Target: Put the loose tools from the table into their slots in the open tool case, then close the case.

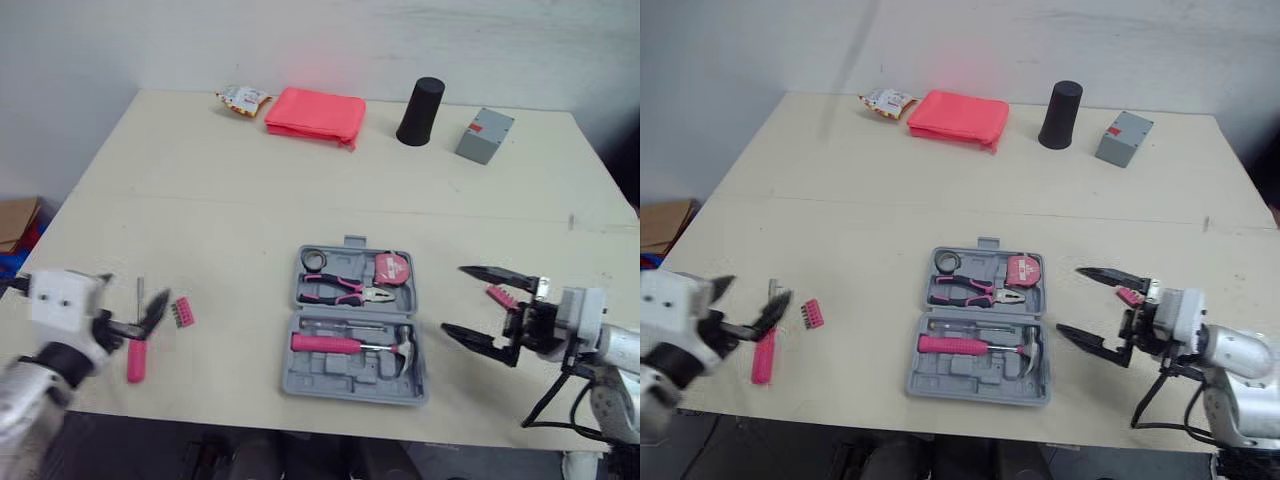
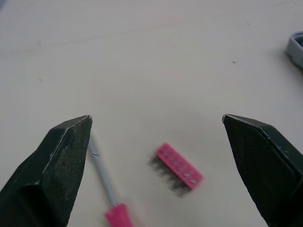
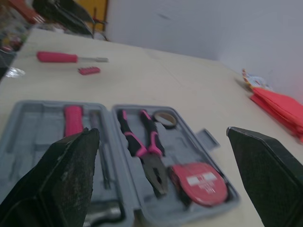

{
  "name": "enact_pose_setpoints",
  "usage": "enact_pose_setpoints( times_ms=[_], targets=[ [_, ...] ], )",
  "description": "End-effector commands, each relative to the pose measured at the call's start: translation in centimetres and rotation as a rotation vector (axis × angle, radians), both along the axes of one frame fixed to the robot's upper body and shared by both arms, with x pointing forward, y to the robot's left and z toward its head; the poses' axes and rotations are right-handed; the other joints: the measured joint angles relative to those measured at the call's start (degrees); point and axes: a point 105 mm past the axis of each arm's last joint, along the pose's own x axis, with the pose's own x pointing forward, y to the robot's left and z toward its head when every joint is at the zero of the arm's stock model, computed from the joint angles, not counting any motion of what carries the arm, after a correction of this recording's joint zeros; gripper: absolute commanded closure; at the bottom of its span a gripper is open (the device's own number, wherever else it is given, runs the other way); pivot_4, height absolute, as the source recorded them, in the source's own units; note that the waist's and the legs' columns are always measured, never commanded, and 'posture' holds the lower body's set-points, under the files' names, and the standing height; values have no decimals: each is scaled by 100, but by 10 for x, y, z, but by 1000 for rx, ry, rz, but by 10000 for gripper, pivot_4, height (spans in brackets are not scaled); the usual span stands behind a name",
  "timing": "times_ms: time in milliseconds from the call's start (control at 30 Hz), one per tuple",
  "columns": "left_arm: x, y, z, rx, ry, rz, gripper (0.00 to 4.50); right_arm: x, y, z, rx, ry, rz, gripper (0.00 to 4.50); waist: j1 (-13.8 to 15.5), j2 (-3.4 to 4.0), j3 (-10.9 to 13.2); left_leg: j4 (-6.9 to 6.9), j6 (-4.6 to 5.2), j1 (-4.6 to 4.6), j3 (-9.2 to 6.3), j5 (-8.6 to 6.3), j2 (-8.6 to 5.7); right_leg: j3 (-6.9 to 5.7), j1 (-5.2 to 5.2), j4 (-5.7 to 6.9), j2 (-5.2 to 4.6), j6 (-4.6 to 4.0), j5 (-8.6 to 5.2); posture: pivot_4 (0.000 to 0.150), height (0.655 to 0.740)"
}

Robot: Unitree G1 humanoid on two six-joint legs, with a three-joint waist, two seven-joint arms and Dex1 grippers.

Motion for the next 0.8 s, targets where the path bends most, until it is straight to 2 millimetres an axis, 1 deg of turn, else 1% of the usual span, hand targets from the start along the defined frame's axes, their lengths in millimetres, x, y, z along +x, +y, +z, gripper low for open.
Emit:
enact_pose_setpoints(
  times_ms=[33,67,100,167,233,367,567,667,700,800],
  targets=[
    [-9,-4,-8,-53,-6,149,275,-4,10,11,24,-41,65,0,6,0,0,2,1,3,-2,0,0,0,3,0,2,0,1,1500,7400],
    [-10,-17,-17,-64,25,126,275,-4,13,12,30,-45,80,0,7,-2,0,4,1,8,-6,0,-1,-1,14,-5,5,0,2,1500,7400],
    [-11,-25,-24,-68,51,118,275,-4,16,12,30,-50,93,0,6,-6,-1,6,4,11,-9,-1,-1,-2,19,-6,7,0,1,1500,7400],
    [-12,-33,-36,-68,83,126,275,-5,19,12,32,-53,104,0,6,-6,-1,6,2,14,-13,0,-2,-1,24,-11,9,-2,2,1500,7400],
    [-11,-34,-47,-63,104,154,275,-6,21,11,30,-56,108,0,9,-6,-1,5,3,12,-14,-1,-3,0,24,-14,9,-2,2,1500,7400],
    [-4,-35,-60,-71,97,197,275,-9,19,9,25,-64,93,0,29,-6,-1,4,3,9,-15,-1,-7,-1,27,-25,6,-3,2,1500,7400],
    [19,-33,-73,-34,70,259,275,-12,16,9,16,-75,47,0,51,-5,-2,4,3,5,-14,-3,-8,-2,29,-36,4,-4,2,1500,7400],
    [29,-28,-79,1,65,311,275,-13,17,11,15,-83,28,0,84,-4,-2,3,10,9,-14,-7,-8,-2,31,-34,5,-3,2,1500,7400],
    [32,-26,-81,13,67,332,275,-13,17,12,15,-84,21,0,93,-2,-3,3,11,10,-14,-7,-8,-2,31,-32,5,-3,2,1500,7400],
    [35,-31,-86,12,74,325,275,-14,15,12,13,-84,8,0,122,-2,-4,4,14,14,-14,-7,-7,-2,31,-25,5,-2,3,1500,7400]
  ],
)
